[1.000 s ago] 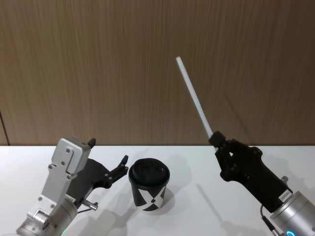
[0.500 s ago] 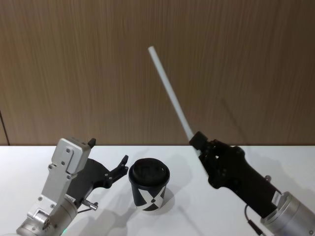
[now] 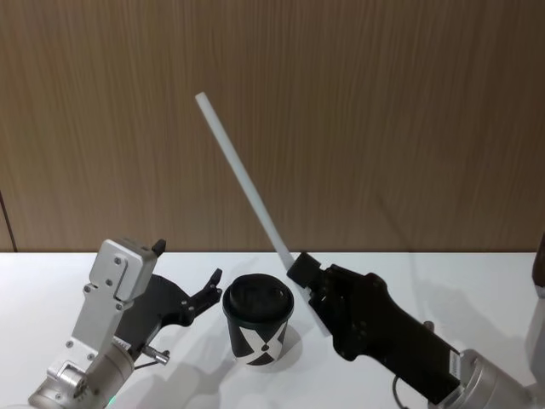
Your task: Pick up the straw with one hand, pass it to the other hand, and insert it into the cup.
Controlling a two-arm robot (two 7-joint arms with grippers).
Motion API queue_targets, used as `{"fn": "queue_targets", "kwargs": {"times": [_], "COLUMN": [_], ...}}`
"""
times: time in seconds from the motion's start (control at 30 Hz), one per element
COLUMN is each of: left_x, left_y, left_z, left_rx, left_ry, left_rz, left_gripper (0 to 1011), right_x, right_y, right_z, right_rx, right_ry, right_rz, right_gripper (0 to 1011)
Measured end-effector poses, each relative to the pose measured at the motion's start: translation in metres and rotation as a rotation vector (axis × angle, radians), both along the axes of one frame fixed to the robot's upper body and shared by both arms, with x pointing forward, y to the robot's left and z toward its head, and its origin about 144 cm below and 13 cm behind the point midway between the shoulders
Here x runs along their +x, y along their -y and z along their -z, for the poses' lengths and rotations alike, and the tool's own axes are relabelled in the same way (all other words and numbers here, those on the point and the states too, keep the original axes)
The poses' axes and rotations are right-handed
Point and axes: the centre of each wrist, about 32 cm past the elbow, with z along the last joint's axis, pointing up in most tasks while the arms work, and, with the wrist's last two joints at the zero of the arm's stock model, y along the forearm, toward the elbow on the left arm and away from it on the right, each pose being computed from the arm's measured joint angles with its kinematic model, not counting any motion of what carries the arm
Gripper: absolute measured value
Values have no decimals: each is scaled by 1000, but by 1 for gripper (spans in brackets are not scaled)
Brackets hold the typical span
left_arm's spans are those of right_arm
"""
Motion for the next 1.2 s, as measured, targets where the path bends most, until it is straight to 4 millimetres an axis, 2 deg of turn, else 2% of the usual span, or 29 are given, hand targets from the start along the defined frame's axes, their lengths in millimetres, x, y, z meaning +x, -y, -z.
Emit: {"fn": "queue_targets", "kwargs": {"times": [0.77, 1.07, 1.2], "left_x": [0, -1, -3], "left_y": [-1, -10, -19], "left_z": [0, -6, -15], "left_rx": [-4, -63, -102], "left_ry": [-2, -17, -20], "left_rz": [3, 56, 95], "left_gripper": [1000, 1000, 1000], "right_x": [-6, -6, -6], "right_y": [-17, -19, -20], "right_z": [3, 3, 3], "right_rx": [43, 48, 50], "right_ry": [-48, -54, -55], "right_rz": [-39, -38, -38], "right_gripper": [6, 6, 6]}}
